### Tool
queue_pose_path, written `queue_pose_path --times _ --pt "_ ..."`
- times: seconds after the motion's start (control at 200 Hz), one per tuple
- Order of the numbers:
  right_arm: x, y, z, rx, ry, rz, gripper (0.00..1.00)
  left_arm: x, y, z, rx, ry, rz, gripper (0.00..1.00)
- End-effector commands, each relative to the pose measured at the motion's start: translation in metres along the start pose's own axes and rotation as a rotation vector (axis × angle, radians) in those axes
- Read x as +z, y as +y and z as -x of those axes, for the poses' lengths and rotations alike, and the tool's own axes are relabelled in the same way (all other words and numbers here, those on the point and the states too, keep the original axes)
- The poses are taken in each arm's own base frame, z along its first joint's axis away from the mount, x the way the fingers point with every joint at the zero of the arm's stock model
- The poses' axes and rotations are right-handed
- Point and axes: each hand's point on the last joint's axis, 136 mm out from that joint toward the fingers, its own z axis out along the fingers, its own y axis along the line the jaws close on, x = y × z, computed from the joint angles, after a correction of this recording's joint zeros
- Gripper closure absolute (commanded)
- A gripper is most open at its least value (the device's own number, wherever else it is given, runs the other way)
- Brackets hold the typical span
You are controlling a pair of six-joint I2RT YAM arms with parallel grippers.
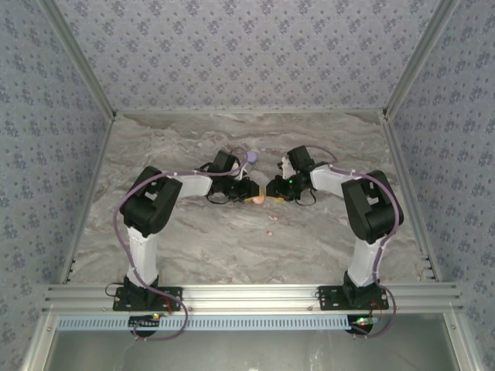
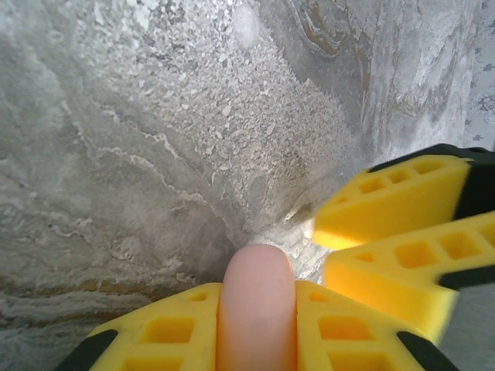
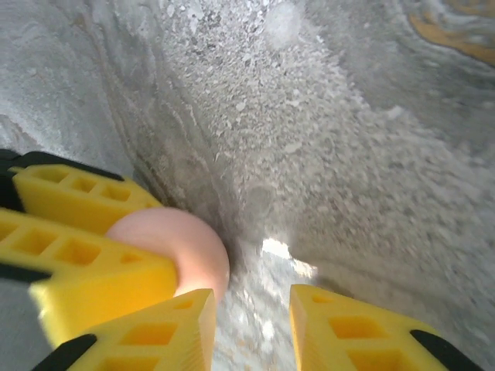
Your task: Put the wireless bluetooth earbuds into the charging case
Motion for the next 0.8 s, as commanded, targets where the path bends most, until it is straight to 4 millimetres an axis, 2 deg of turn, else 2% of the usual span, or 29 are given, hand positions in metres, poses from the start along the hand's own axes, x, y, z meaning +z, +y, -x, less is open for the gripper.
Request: queue_pose_path --times 0.0,0.23,0.37,0.62,0.795 --pt "-0.032 0.007 0.009 -0.051 -0.082 0.017 0.63 -0.026 -0.013 0.009 0.059 -0.057 0.008 0.82" --pt "-0.094 0.038 0.014 -0.196 -0.233 0.158 0.55 -0.084 -0.061 0.020 0.259 -0.170 -0.067 0.82" --pt "-0.125 0.071 0.008 -0.319 -0.277 0.279 0.49 -0.111 -0.095 0.015 0.387 -0.184 -0.161 0.82" --pt "-0.154 0.116 -0.007 -0.483 -0.299 0.431 0.40 -0.145 -0.142 0.000 0.559 -0.182 -0.295 0.82" --pt "-0.156 0.136 -0.019 -0.559 -0.275 0.481 0.38 -0.161 -0.162 -0.009 0.625 -0.197 -0.344 0.81"
